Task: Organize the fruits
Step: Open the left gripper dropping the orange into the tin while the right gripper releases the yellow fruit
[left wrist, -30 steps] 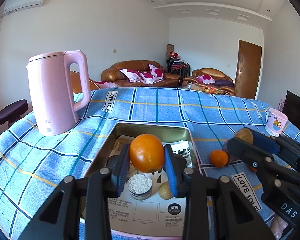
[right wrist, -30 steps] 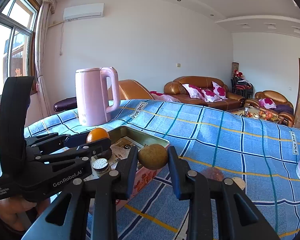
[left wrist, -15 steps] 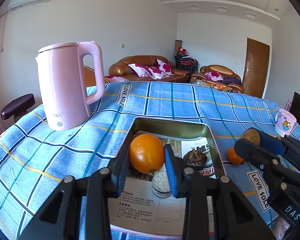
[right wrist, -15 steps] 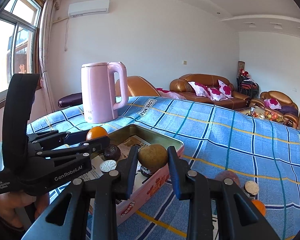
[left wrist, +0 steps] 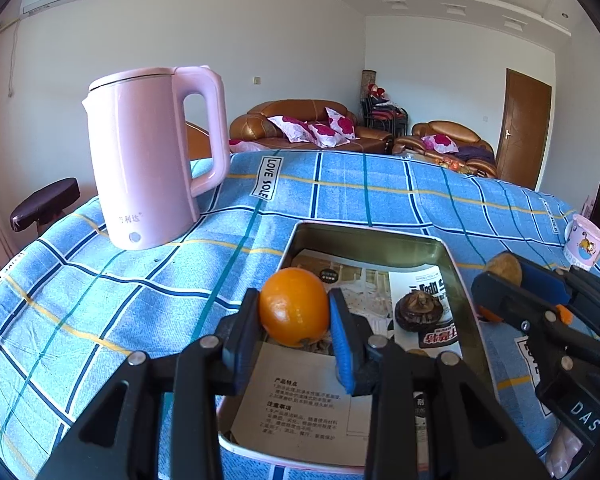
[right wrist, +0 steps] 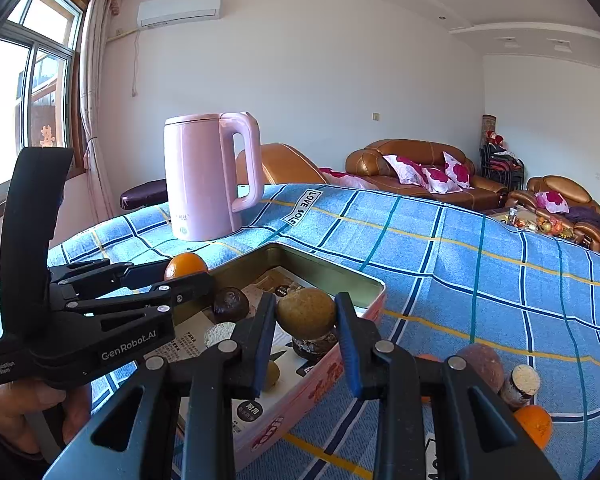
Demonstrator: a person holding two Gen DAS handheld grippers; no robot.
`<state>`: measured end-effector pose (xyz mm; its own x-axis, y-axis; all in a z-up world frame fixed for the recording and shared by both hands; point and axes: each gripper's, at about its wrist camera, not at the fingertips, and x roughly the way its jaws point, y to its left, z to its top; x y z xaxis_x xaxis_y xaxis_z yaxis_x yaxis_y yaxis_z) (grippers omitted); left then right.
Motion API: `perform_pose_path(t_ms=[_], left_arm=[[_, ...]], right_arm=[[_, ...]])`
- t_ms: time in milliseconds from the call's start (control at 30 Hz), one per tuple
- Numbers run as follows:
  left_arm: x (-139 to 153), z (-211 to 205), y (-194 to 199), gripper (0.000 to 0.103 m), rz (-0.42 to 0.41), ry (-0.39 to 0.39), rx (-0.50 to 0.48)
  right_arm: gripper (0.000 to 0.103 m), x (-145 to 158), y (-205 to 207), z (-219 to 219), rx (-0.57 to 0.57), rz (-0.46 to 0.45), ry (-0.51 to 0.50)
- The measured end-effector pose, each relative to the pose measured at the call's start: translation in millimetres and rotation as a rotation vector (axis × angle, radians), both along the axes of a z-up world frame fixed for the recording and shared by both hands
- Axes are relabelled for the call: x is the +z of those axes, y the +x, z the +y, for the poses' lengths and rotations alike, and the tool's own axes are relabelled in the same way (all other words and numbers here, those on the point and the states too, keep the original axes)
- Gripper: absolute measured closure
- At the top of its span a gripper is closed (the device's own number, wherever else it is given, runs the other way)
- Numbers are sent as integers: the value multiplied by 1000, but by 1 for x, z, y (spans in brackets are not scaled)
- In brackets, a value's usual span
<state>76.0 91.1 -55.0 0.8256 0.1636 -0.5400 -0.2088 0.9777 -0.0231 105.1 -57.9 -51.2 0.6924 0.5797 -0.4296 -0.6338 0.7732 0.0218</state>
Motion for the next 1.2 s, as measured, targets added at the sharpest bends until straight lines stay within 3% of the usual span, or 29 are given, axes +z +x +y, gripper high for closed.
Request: perform_pose_path(t_ms=[400, 1100, 1200], left_arm=[[-5, 1, 6, 67, 57, 12, -17], [-7, -7, 12, 65, 79, 58, -34], [-6, -8, 11, 58, 76, 63, -38]], right_arm=[[71, -5, 13, 17, 25, 50, -38], [71, -17, 34, 28, 25, 170, -98], [63, -17, 34, 29, 22, 173, -102]])
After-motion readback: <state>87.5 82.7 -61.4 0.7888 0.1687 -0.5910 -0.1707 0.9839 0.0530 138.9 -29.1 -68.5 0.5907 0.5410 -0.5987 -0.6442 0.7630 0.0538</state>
